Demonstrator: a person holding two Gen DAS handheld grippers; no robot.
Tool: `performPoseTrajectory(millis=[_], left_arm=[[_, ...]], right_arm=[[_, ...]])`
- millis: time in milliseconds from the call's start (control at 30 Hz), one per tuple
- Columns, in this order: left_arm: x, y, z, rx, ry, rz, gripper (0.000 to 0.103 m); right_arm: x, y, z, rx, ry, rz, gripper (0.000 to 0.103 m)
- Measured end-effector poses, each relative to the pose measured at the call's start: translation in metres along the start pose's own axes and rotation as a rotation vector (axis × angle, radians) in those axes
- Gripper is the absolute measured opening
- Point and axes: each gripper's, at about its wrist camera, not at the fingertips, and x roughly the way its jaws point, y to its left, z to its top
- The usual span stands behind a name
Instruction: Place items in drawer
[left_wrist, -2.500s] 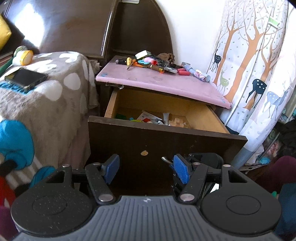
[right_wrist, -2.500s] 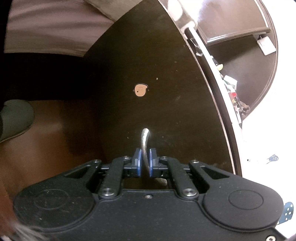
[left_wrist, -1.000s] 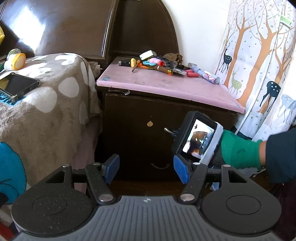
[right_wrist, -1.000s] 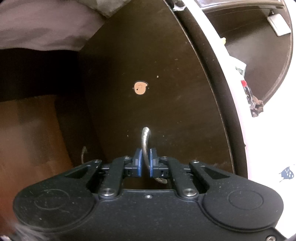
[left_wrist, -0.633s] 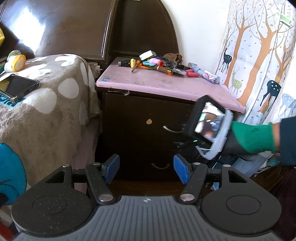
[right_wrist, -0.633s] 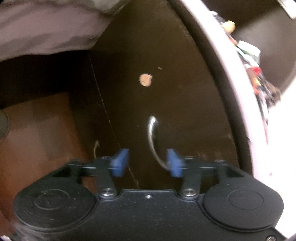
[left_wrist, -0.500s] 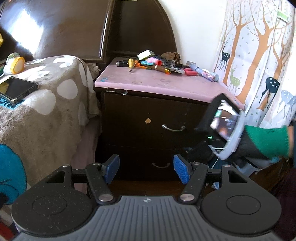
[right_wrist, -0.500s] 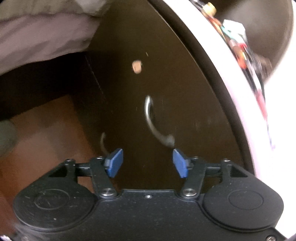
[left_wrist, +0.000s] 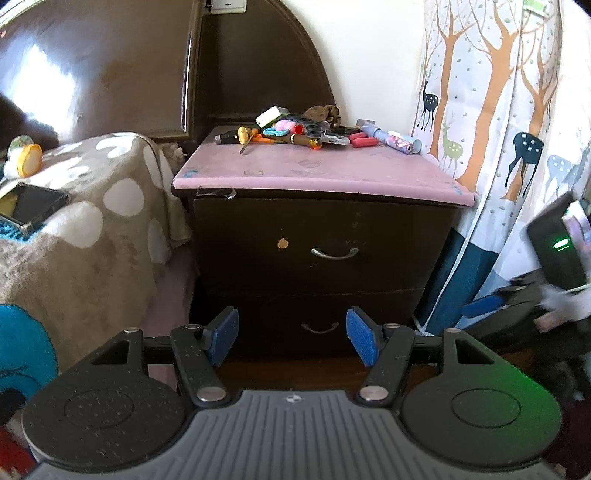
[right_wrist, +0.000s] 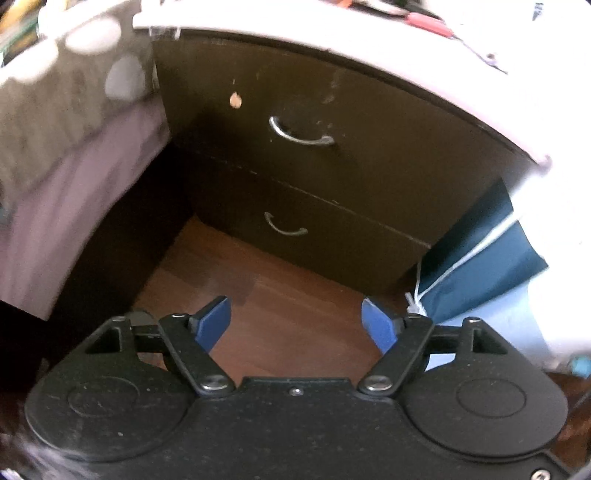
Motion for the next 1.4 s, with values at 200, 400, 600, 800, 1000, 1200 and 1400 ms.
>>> performPoseTrajectory(millis=[200, 400, 600, 800, 1000, 1200, 1400], left_arm=[[-0.012, -0.010, -0.001, 0.017, -0.001, 0.020, 0.064], [-0.029, -0.020, -0.005, -0.011, 0.001, 0.023, 0.071], [-0.049, -0.034, -0.005, -0.019, 0.003, 0.039, 0.074], [-0.081, -0.050, 0.011, -0.007, -0.052, 0.081, 0.075], [-0.104, -0.064, 0.021, 0.007, -0.063, 0.104, 0.075], [-0.124, -0.076, 0.025, 0.035, -0.067, 0.108, 0.084], [-0.141, -0.088, 0.030, 0.050, -0.087, 0.081, 0.084]], right_arm=[[-0.047, 0.003, -0.014, 0.098, -0.067, 0.012, 0.081], [-0.084, 0.014, -0.027, 0.123, -0.134, -0.052, 0.083], [-0.121, 0.021, -0.040, 0.119, -0.186, -0.056, 0.084], [-0.153, 0.020, -0.050, 0.123, -0.240, -0.075, 0.085], [-0.179, 0.011, -0.058, 0.142, -0.283, -0.094, 0.086], [-0.201, 0.003, -0.065, 0.157, -0.316, -0.103, 0.086], [-0.215, -0.003, -0.069, 0.179, -0.339, -0.105, 0.087]])
